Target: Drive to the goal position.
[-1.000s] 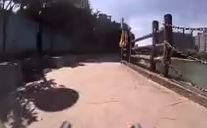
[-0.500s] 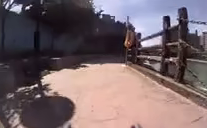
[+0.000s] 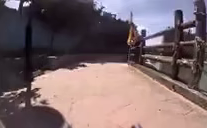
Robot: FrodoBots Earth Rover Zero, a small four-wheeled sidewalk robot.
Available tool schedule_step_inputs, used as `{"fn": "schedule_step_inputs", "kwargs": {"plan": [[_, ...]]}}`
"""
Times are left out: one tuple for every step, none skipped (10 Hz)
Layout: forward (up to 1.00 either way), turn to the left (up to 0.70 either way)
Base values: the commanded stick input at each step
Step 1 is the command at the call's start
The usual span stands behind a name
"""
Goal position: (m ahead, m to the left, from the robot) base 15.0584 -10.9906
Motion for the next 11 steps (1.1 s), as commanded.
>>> {"fn": "schedule_step_inputs", "kwargs": {"plan": [[0.7,0.0],[0.7,0.0],[0.7,0.0],[0.7,0.0],[0.7,0.0],[0.7,0.0],[0.7,0.0],[0.7,0.0],[0.7,0.0],[0.7,0.0],[0.7,0.0]]}}
